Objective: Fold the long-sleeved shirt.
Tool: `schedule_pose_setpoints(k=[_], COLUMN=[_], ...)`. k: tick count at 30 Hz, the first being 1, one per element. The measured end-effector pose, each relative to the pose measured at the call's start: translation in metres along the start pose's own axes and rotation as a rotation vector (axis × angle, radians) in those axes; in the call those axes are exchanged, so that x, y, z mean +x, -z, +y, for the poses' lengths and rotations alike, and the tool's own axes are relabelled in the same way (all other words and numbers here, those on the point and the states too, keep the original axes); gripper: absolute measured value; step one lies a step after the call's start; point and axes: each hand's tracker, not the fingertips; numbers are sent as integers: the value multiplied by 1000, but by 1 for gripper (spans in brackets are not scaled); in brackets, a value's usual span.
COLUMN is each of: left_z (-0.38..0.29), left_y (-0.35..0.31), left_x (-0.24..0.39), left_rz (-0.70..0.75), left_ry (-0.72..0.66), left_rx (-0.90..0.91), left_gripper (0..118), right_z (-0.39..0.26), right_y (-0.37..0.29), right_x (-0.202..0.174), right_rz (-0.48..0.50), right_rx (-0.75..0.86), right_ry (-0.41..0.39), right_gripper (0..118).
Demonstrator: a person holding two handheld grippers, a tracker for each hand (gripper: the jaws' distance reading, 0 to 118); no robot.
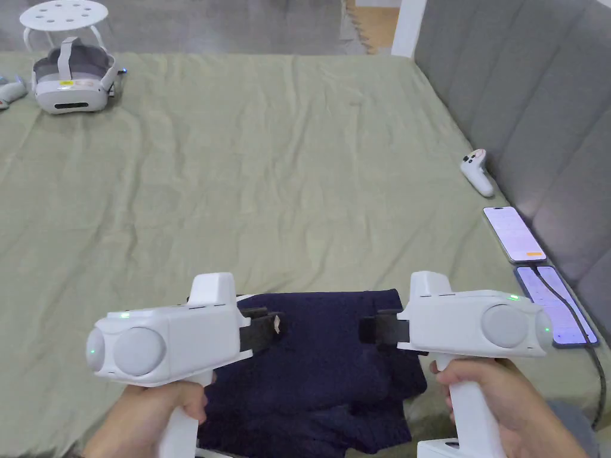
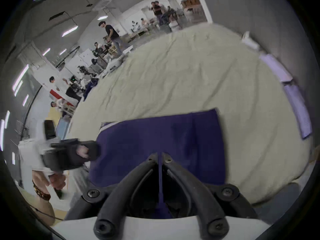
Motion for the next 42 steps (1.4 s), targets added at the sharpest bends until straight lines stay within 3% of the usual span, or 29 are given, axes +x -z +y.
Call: schedule_pose_setpoints(k=[2,3,4,5,6,7,15,17,19,20,21,22,26,29,32,39,42], left_z=[1,1,-2,-3,-6,-8,-24,-25,-33,-29,-29,-29,-13,-3,11,59,81], left_y=[-20,-30,-37,-43,-45,-46,12,32,44,37,40,41,27,12,-5,-86,-137], left_x=[-22,-33,-38,-46,-54,-62,-127,-130,-120,-85,-81,-80,-78,-70,-81,-152,-216], left_rz=[15,15,12,19,27,34,-69,-123,-120,-134,-129,-68,-34,-44,-124,-5,57], left_ry=[-89,-120,-130,-128,-131,-137,-431,-542,-509,-483,-512,-516,-369,-303,-351,-233,-230], left_rx=[33,47,60,68,76,77,-1,-30,46,57,28,22,-5,15,34,90,108], left_gripper=[6,12,26,63,91,111,104,85,85,78,51,34,33,32,32,32,32], right_z=[-3,-8,-13,-19,-21,-22,-26,-28,-29,-29,-29,-29,-25,-18,-11,17,30], right_y=[30,46,57,62,56,51,47,46,47,47,47,46,44,41,42,68,93], right_x=[15,24,31,39,43,46,39,37,39,39,39,39,30,7,-32,-166,-235], right_rz=[5,-25,-61,-46,86,62,38,36,38,39,39,39,11,-52,-115,-143,-45], right_rx=[-76,-131,-173,-142,-65,-93,-75,-67,-62,-60,-59,-60,-71,-74,-15,227,285], right_ry=[47,75,97,115,172,223,182,184,195,199,203,205,184,82,-56,-323,-405], right_gripper=[2,2,1,0,0,0,0,0,0,0,0,0,0,0,0,0,0])
